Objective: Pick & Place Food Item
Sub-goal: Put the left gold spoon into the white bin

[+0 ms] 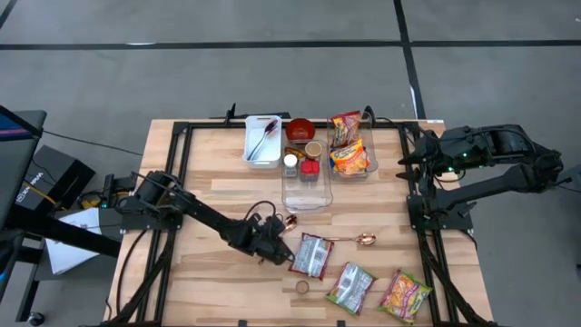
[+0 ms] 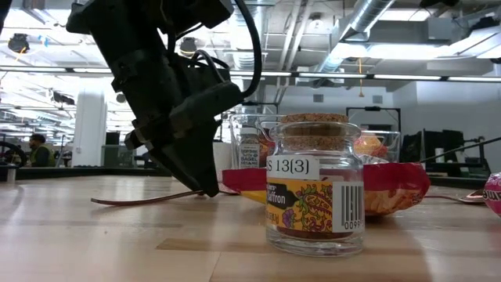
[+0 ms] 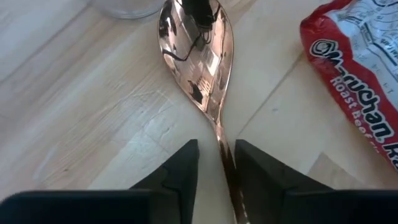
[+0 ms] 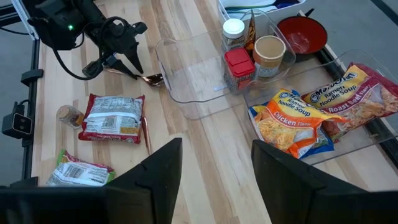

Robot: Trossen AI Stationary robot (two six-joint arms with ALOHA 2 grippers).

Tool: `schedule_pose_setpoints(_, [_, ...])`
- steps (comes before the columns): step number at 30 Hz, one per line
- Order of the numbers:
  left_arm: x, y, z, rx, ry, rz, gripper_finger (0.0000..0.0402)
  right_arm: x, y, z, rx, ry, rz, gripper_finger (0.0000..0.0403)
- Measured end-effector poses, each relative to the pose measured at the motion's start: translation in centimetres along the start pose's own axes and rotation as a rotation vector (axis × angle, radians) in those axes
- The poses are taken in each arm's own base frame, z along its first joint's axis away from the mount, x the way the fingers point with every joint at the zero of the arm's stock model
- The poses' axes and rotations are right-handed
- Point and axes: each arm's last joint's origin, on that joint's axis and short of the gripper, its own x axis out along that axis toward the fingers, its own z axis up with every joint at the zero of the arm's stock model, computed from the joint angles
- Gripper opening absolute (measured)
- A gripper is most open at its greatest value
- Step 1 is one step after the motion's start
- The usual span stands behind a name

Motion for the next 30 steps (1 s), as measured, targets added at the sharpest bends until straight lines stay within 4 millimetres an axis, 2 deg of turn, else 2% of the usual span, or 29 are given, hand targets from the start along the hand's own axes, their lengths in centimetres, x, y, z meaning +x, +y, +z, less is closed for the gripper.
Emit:
schedule_pose_setpoints(8, [-0.4, 0.0, 0.0, -0.044, 0.005, -0.008, 0.0011, 0.0, 0.0, 0.0, 0.008, 0.001, 0.003, 0.0187])
schedule_pose_setpoints(16, [-2.5, 0.0, -0.6, 0.020, 0.095, -0.060, 0.0005, 0.0, 0.0, 0.0, 0.007, 0.000, 0.003, 0.0187])
schedule_pose_setpoints(22, [-5.1, -0.6, -1.4, 0.045, 0.084, -0.112, 0.0005, 0.0, 0.0, 0.0, 0.007, 0.000, 0.003, 0.0187])
schedule_pose_setpoints(30, [-8.8, 0.8, -2.7, -0.037, 0.100, -0.016, 0.0005, 0.0, 0.0, 0.1, 0.006, -0.008, 0.000, 0.0187])
